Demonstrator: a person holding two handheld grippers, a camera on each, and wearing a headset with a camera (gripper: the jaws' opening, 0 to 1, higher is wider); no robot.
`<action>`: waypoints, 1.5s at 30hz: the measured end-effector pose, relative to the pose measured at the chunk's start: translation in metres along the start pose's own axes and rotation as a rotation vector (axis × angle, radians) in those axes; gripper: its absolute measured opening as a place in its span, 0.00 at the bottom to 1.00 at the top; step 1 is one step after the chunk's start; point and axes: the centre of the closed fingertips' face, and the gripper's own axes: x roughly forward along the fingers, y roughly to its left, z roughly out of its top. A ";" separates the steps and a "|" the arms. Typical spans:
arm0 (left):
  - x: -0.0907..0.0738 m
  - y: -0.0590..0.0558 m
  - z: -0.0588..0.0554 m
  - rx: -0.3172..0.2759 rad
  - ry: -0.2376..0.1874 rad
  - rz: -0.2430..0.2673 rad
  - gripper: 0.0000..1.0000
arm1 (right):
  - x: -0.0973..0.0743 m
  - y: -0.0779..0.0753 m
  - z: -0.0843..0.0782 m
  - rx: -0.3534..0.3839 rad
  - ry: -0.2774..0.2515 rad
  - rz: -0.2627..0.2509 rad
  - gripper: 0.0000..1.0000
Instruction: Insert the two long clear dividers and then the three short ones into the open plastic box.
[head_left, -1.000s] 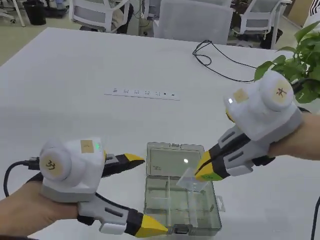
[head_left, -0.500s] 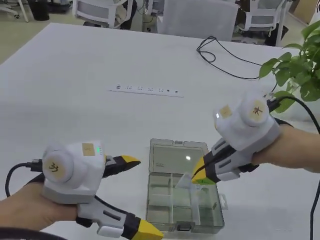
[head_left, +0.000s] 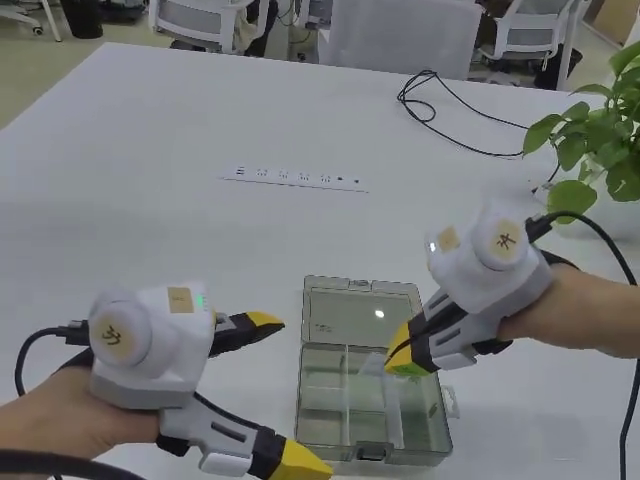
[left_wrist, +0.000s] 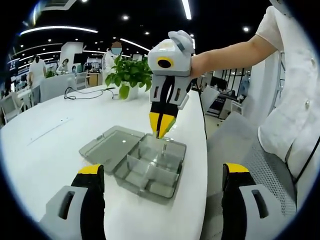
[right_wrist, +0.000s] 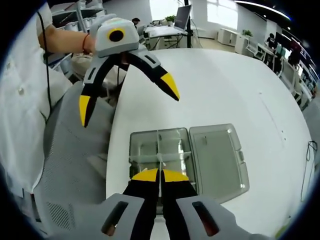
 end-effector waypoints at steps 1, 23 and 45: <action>0.000 0.000 0.000 0.000 -0.001 0.000 1.00 | 0.000 0.000 -0.001 -0.005 0.005 -0.002 0.03; 0.001 -0.001 0.000 -0.010 -0.006 0.002 1.00 | 0.014 0.004 0.000 -0.088 0.014 -0.019 0.03; 0.001 0.000 -0.003 -0.008 0.001 0.003 1.00 | 0.048 0.002 -0.016 -0.106 0.118 -0.012 0.03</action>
